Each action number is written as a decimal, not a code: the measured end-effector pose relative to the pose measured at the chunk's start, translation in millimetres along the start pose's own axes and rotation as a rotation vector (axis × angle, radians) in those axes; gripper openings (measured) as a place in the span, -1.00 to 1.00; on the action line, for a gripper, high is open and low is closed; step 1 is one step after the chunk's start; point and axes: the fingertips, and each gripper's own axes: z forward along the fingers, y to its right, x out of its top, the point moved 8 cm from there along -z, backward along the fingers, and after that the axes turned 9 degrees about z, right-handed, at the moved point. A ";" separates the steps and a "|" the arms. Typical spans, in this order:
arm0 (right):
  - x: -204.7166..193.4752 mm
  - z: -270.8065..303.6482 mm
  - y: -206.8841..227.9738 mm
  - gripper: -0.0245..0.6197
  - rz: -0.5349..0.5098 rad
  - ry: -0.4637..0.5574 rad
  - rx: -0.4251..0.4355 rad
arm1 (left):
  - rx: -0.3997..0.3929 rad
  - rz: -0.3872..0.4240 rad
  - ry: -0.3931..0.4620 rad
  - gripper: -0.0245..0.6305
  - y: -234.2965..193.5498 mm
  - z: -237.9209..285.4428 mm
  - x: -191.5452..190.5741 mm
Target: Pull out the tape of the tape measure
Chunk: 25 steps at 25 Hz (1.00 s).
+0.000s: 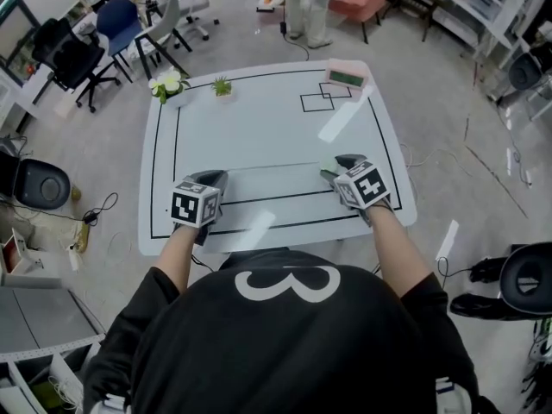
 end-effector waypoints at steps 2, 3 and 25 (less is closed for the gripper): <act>-2.4 3.4 0.5 -0.24 -0.001 -0.019 0.007 | 0.007 0.022 -0.027 -0.90 1.5 4.9 -5.1; -3.5 5.3 0.7 -0.24 0.002 -0.028 0.011 | 0.007 0.027 -0.037 -0.90 1.6 7.3 -7.6; -3.6 4.3 1.6 0.12 0.051 0.003 0.077 | -0.052 0.028 -0.101 -0.36 -6.4 13.4 -30.0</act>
